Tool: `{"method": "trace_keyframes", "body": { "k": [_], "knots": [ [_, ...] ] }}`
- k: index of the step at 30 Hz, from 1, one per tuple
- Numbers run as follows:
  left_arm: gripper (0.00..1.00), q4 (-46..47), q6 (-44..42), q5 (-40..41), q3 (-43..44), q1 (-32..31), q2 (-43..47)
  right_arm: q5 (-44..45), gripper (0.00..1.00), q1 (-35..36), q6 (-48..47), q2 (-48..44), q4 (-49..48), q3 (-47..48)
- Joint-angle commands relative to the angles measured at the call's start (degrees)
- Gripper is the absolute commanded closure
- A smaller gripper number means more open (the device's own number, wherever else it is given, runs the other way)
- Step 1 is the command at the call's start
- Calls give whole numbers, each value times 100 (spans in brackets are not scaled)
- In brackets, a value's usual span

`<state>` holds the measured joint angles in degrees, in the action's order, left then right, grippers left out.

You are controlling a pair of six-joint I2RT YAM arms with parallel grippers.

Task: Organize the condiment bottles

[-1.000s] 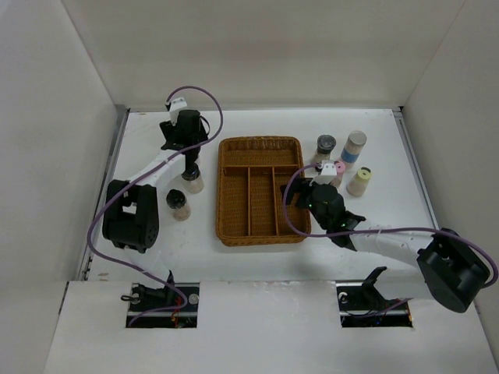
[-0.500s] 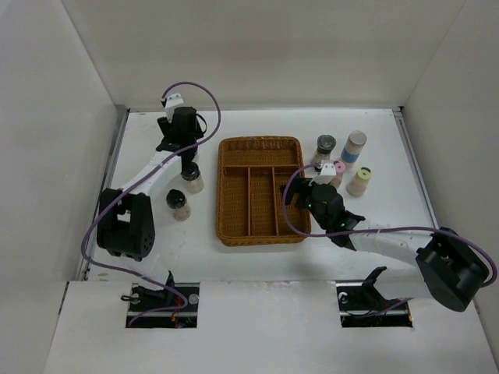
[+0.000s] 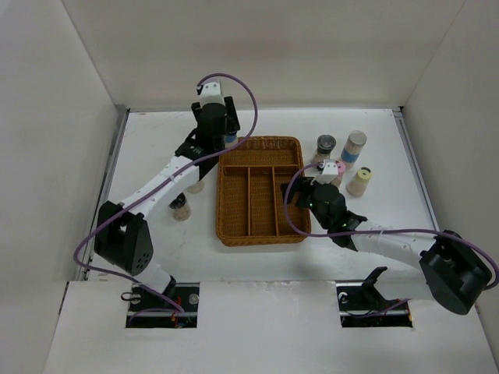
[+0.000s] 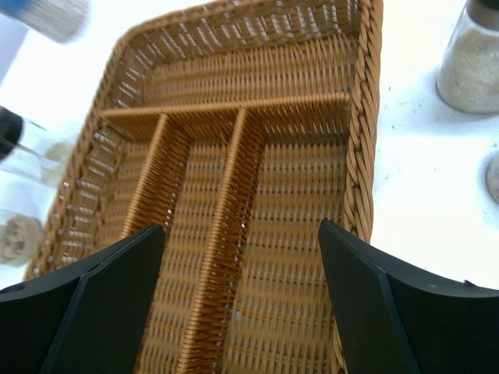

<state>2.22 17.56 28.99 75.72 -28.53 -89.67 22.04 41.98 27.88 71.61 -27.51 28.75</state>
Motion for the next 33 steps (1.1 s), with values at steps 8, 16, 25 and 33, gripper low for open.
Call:
{"method": "trace_keyframes", "body": {
  "k": [8,16,25,33],
  "knots": [
    [69,806,-77,-359,593,-165,-859,72,14,-115,86,-341,-273,-10],
    [65,859,-42,-333,382,-192,-1263,81,13,-89,51,-429,-264,-27],
    [49,1061,-60,-69,-57,-280,-1413,72,13,-150,86,-350,-238,-10],
    [27,1149,-16,-69,-242,-262,-1360,90,12,-168,51,-385,-220,-19]
  ]
}}
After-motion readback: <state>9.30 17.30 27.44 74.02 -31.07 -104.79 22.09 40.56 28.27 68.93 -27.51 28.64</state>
